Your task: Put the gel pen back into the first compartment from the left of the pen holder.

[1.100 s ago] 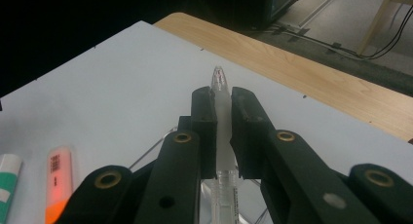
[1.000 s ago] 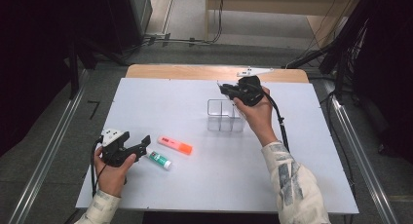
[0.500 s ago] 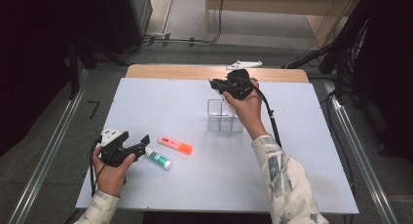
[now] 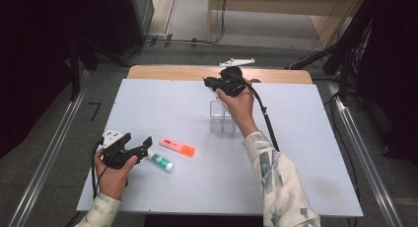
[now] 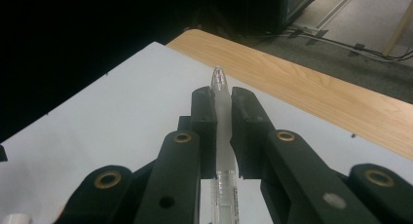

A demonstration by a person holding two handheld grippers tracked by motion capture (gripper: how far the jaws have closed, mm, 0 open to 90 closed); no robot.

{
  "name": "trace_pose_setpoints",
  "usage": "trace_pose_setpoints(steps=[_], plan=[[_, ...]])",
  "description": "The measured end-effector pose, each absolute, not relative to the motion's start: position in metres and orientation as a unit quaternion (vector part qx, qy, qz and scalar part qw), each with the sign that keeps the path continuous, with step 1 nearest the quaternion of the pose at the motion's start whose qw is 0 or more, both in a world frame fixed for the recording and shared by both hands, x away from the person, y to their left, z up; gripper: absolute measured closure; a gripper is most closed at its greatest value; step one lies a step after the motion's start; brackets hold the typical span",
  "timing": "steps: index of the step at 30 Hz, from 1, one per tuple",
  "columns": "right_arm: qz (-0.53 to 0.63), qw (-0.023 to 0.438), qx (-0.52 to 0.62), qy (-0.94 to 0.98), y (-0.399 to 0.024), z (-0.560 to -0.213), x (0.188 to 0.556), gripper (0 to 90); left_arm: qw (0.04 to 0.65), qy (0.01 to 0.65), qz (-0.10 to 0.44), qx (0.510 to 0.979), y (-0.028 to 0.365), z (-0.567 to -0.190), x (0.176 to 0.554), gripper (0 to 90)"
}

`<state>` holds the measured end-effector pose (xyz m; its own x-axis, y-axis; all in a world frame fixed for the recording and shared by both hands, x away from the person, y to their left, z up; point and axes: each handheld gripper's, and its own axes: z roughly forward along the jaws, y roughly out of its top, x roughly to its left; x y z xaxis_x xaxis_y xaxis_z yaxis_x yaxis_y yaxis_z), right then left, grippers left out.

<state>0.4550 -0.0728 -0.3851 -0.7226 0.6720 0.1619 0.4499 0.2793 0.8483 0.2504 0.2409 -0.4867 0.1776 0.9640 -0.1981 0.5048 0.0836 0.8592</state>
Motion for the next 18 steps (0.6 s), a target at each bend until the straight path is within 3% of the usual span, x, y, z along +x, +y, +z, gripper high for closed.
trace_pose_setpoints(steps=[18], plan=[[0.499,0.097,0.356,0.784,-0.060,-0.392,0.458,78.8,0.446,0.586,0.257,0.625,0.240,-0.487,0.251,18.0]])
